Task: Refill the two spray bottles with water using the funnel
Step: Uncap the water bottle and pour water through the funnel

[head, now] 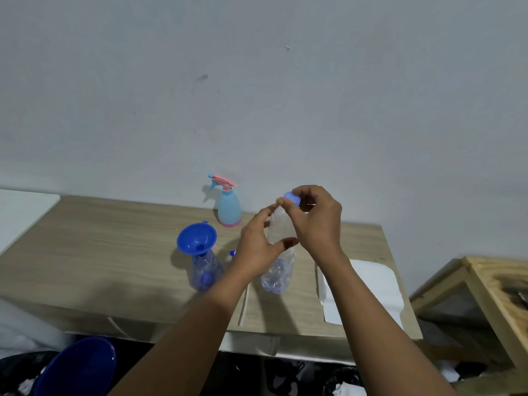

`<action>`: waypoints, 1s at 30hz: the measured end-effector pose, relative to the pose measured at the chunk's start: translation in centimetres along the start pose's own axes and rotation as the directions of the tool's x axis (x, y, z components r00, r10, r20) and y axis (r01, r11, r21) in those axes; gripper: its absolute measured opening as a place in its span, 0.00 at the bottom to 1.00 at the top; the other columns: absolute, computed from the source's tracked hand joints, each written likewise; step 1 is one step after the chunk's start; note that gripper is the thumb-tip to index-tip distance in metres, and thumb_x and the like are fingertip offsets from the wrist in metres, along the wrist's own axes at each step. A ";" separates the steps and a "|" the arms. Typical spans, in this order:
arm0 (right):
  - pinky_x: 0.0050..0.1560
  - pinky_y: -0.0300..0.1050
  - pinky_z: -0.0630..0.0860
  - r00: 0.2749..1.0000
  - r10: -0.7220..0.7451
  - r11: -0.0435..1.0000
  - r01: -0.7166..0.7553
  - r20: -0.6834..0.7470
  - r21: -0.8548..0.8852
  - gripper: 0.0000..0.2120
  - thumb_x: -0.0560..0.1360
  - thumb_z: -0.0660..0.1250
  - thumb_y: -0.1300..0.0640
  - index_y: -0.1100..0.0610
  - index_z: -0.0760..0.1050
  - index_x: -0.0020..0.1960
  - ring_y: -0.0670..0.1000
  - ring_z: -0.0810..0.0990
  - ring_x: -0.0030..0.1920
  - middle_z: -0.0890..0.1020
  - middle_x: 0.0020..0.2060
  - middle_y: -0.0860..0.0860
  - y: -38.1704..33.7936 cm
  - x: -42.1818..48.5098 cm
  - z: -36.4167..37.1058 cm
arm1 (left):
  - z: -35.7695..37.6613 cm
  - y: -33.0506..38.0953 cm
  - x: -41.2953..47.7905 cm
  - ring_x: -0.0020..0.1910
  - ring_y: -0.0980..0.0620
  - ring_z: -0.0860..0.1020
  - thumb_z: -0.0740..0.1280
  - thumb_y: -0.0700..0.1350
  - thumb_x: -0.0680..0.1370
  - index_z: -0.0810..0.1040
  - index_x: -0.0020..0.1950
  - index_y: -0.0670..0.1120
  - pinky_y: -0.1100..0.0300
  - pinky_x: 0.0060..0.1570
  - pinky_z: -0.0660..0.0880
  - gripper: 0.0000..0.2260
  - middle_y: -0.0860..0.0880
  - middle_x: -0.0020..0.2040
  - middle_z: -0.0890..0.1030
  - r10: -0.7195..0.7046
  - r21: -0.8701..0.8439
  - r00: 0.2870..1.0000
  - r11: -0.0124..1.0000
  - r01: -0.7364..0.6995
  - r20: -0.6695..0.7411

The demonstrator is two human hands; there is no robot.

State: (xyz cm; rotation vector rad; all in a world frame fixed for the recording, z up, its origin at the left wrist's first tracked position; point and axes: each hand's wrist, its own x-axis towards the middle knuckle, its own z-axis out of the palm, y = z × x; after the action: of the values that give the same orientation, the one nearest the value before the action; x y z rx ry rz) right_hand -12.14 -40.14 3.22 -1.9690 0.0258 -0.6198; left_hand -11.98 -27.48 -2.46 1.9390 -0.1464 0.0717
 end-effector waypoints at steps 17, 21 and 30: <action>0.46 0.38 0.76 0.973 -0.130 0.991 0.127 0.193 0.031 0.23 0.79 0.68 0.52 0.47 0.70 0.73 0.45 0.80 0.48 0.79 0.54 0.41 1.4 -0.3 -1.2 | 0.1 0.0 -0.5 0.63 0.57 0.74 0.80 0.52 0.67 0.68 0.73 0.55 0.57 0.62 0.75 0.37 0.62 0.63 0.74 0.016 -0.009 1.000 1.000 -0.017 -0.011; 0.47 0.37 0.76 0.981 -0.114 0.994 0.112 0.159 0.017 0.28 0.75 0.73 0.50 0.46 0.69 0.73 0.44 0.79 0.50 0.78 0.55 0.43 1.2 -0.5 -1.1 | 0.4 0.0 -0.7 0.62 0.58 0.74 0.80 0.52 0.67 0.68 0.72 0.57 0.51 0.62 0.77 0.36 0.61 0.64 0.74 0.011 -0.004 1.000 1.000 -0.011 -0.013; 0.49 0.38 0.77 0.972 -0.104 0.993 0.090 0.211 0.077 0.22 0.79 0.68 0.53 0.47 0.71 0.72 0.43 0.80 0.50 0.80 0.58 0.40 1.2 -0.4 -1.1 | 0.3 0.0 -0.7 0.63 0.58 0.74 0.80 0.52 0.67 0.67 0.72 0.57 0.53 0.62 0.77 0.37 0.62 0.65 0.74 0.007 -0.008 0.999 1.000 -0.007 -0.039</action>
State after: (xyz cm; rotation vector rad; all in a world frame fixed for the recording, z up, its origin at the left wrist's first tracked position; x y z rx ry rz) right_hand -12.65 -41.54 2.40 -1.9704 -0.2235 -0.4608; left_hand -12.69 -27.70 -2.69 1.9273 -0.1276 0.1135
